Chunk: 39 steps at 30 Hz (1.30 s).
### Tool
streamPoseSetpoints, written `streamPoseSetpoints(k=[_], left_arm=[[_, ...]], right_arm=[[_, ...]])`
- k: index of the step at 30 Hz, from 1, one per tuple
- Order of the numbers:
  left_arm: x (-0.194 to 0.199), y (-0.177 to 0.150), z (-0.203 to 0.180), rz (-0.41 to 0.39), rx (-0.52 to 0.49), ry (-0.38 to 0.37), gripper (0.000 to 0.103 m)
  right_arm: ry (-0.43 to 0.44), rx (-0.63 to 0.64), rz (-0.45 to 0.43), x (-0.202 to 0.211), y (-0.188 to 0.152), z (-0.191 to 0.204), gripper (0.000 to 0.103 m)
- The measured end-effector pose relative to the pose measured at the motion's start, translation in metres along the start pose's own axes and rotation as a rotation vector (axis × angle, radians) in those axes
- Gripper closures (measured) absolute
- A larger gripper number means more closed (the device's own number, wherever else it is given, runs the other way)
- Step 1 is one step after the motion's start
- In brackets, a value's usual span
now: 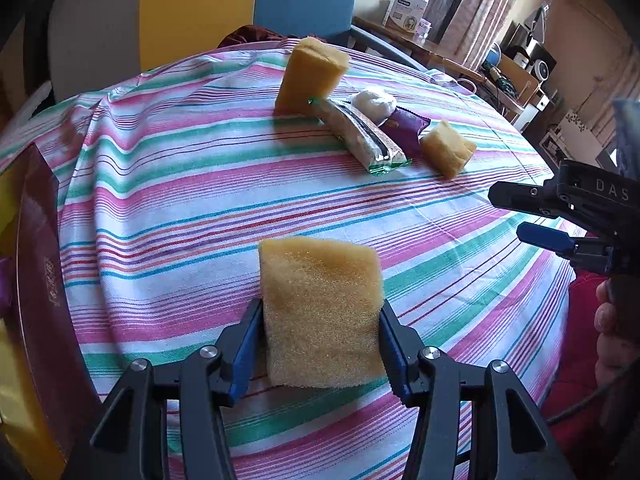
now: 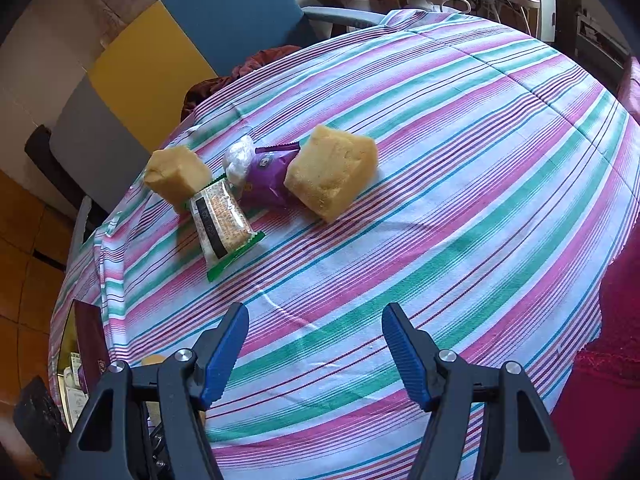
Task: Organize objects
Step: 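Grasp the flat yellow sponge block with the left gripper and lift it, then hold sponge with left gripper while right gripper grasps the cracker packet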
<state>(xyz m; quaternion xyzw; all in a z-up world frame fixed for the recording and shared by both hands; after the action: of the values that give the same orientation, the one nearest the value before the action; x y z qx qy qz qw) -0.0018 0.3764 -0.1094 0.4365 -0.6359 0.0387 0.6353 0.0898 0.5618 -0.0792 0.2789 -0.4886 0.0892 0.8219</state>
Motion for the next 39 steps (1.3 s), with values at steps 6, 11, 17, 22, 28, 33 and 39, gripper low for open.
streamPoseSetpoints(k=[6, 11, 17, 22, 28, 33, 39], left_arm=[[0.001, -0.002, 0.001, -0.014, -0.002, -0.012, 0.048], [0.001, -0.002, 0.002, -0.024, 0.001, -0.030, 0.048], [0.001, -0.002, 0.003, -0.037, 0.002, -0.033, 0.048], [0.001, -0.002, 0.004, -0.050, 0.004, -0.044, 0.048], [0.002, -0.005, 0.004, -0.066, -0.005, -0.051, 0.048], [0.002, -0.006, 0.005, -0.074, -0.002, -0.059, 0.048], [0.002, -0.005, 0.007, -0.071, 0.020, -0.077, 0.048]], right_arm=[[-0.004, -0.013, 0.013, -0.001, 0.002, -0.001, 0.033], [-0.018, -0.016, -0.015, 0.006, 0.011, 0.000, 0.033], [0.007, 0.068, -0.011, 0.007, 0.021, 0.027, 0.033], [0.045, 0.190, -0.031, 0.005, 0.032, 0.064, 0.033], [0.032, 0.253, -0.027, -0.009, 0.040, 0.075, 0.033], [0.028, 0.332, 0.029, -0.038, 0.045, 0.093, 0.033], [-0.008, 0.385, 0.092, -0.077, 0.054, 0.104, 0.033]])
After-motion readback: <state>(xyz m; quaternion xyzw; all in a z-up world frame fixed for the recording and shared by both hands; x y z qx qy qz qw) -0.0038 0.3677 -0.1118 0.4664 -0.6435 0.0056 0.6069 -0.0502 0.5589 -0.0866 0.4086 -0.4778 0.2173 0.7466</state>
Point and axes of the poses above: each gripper's, at about its wrist camera, not at the fingertips, and x roughly against the way its jaws point, z to its left, y to its top, the point moved 5 cm from there along -x, roughly the way its jaws point, and after that the axes turned 2 degrees about -x, right-handed, at the moved point
